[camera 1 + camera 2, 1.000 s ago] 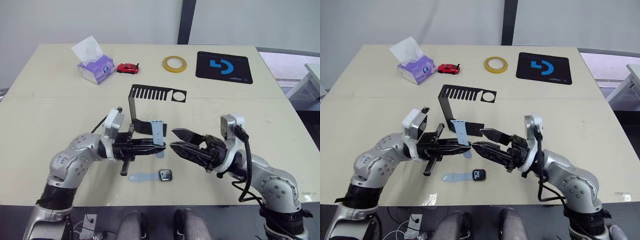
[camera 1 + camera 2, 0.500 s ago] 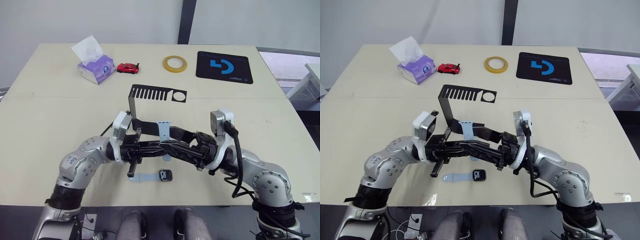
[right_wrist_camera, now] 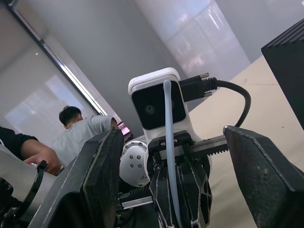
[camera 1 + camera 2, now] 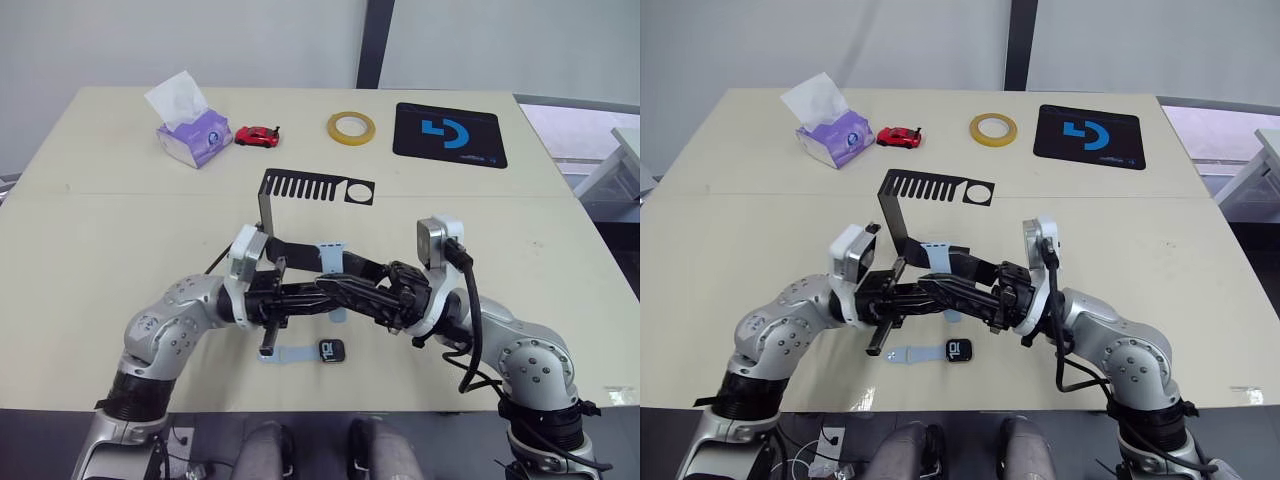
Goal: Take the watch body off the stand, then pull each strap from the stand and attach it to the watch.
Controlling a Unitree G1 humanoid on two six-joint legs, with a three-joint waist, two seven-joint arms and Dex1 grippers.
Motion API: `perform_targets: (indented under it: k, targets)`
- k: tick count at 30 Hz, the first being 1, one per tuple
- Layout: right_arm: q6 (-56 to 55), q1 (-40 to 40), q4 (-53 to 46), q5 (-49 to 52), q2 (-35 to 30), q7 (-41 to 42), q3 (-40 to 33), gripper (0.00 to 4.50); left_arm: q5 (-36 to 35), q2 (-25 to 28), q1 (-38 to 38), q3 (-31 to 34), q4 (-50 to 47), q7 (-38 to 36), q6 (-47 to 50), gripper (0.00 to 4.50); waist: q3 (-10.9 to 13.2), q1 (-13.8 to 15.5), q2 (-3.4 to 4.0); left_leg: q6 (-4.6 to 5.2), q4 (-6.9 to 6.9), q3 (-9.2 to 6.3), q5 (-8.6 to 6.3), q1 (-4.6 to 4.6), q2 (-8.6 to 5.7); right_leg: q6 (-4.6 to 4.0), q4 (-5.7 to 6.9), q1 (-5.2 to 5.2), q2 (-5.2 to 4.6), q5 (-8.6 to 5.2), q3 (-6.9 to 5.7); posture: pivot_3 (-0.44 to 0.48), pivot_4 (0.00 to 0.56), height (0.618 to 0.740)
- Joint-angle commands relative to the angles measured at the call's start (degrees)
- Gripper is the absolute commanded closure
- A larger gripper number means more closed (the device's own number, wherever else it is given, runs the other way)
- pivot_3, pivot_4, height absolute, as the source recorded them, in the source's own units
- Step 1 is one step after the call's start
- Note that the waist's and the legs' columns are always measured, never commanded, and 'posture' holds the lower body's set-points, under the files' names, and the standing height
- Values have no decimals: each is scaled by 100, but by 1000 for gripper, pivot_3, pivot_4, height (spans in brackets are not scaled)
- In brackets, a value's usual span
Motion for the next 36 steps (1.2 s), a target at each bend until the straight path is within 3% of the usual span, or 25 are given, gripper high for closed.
perform_targets:
  k: [1,24,27,32,33,36]
  targets:
    - [-91,-4,-91,141,62,-31,-44,857,-43,18,32,-16,-269,-47,-10,4500,0,0,0,0,0,0,0,0,0,0,0,0,0,0,0,0,150,740]
    - [-152,-70,-26,195,191,-18,-93,857,77,-45,142,-20,-262,-16,-96,4500,0,-1,0,0,0,0,0,0,0,0,1,0,0,0,0,0,150,740]
    - [-152,-74,-20,205,194,-13,-92,1628,84,-60,176,-13,-276,-8,-124,4500,0,-1,0,0,1,0,0,0,0,0,1,0,0,0,0,0,150,740]
    - [-128,-67,-33,248,186,0,-70,4167,93,-76,181,-2,-273,5,-145,4500,0,-1,0,0,1,0,0,0,0,0,1,0,0,0,0,0,150,740]
    - [-126,-60,-39,262,184,3,-67,4451,101,-77,182,-6,-279,5,-161,4500,0,-1,0,0,1,0,0,0,0,0,1,0,0,0,0,0,150,740]
    - [-128,-61,-45,297,186,7,-58,4451,124,-70,193,-14,-289,-5,-193,4500,0,-1,0,0,0,0,0,0,0,0,1,0,0,0,0,0,150,740]
